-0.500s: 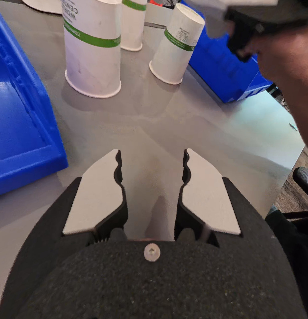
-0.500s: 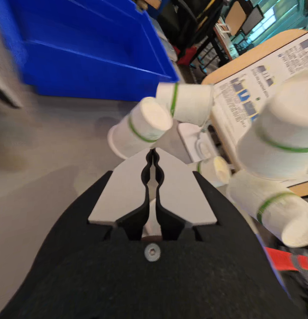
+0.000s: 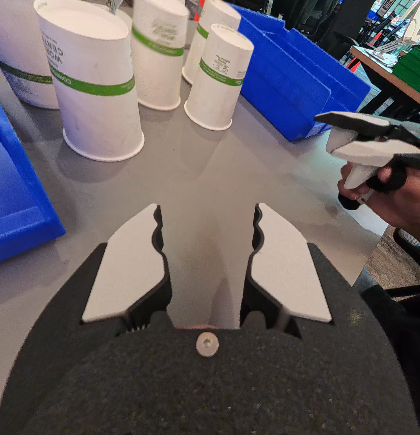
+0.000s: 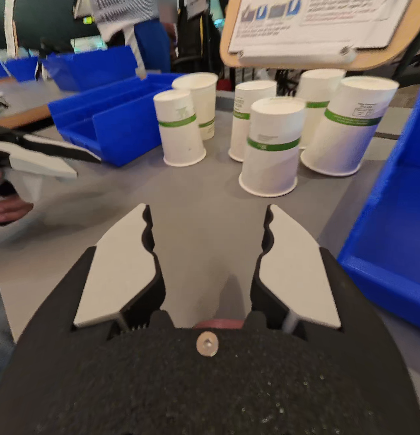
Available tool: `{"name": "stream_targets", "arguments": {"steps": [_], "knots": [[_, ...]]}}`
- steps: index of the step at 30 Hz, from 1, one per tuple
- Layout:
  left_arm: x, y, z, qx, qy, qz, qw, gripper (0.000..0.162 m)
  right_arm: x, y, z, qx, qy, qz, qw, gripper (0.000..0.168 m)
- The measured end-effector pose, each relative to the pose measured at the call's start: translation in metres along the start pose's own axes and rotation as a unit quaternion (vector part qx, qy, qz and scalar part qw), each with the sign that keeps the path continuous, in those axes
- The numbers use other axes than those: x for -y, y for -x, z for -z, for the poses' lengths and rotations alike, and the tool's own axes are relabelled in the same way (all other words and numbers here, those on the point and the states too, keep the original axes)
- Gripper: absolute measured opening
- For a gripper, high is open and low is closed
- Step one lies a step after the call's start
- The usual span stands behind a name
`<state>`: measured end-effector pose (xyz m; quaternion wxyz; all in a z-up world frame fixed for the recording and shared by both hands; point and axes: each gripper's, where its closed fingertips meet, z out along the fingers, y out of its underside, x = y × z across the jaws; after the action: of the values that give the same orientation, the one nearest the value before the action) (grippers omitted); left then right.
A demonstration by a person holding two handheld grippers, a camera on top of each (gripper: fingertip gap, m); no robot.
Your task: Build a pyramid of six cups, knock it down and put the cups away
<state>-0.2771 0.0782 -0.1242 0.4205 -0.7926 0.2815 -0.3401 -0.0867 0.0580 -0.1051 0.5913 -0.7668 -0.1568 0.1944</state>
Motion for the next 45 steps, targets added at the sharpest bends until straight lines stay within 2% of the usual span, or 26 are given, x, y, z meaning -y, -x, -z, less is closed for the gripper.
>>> {"name": "stream_targets", "arguments": {"steps": [4,10,40,43,45], "knots": [[0.000,0.000,-0.002,0.011,0.002,-0.027,1.000,0.078,0.017,-0.018,0.010,-0.037,-0.050,0.017,0.998,0.091],[-0.005,-0.001,-0.006,0.005,0.012,-0.028,1.000,0.081,0.022,-0.015,0.012,-0.041,-0.066,0.028,0.997,0.089],[-0.006,-0.009,-0.010,-0.008,0.022,-0.028,0.999,0.081,0.016,-0.006,0.008,-0.023,-0.044,0.048,0.998,0.085],[0.001,-0.011,-0.010,-0.017,0.021,-0.027,0.999,0.080,0.015,-0.003,0.007,-0.019,-0.041,0.053,0.998,0.084],[0.018,-0.007,-0.008,-0.023,0.020,-0.030,0.999,0.079,0.014,0.000,0.006,-0.016,-0.039,0.052,0.998,0.084]]}}
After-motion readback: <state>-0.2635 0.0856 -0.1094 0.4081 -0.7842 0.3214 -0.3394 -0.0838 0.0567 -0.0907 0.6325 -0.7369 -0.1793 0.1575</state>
